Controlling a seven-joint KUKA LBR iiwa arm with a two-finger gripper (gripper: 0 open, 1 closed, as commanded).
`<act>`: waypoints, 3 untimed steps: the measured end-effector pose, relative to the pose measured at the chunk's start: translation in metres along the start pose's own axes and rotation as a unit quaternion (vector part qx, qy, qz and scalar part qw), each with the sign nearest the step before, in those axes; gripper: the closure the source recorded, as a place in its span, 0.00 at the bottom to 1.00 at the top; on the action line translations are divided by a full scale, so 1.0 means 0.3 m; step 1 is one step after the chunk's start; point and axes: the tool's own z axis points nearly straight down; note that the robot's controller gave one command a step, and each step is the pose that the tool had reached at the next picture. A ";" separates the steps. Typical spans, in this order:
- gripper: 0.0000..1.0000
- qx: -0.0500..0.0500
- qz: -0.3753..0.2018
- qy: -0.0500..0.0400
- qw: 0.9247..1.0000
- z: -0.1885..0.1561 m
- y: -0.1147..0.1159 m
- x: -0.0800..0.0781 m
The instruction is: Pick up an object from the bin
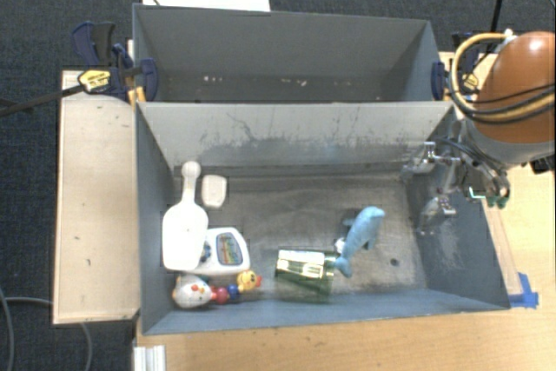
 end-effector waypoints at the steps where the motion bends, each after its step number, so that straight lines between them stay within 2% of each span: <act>1: 0.00 0.001 -0.001 -0.004 1.000 -0.012 0.001 -0.006; 2: 0.00 0.001 -0.059 -0.005 0.998 0.143 0.081 -0.032; 3: 0.00 0.001 -0.217 -0.003 0.976 0.184 0.215 -0.058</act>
Offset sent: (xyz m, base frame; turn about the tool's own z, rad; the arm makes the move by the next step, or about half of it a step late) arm 0.0200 0.0669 -0.1260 -0.3163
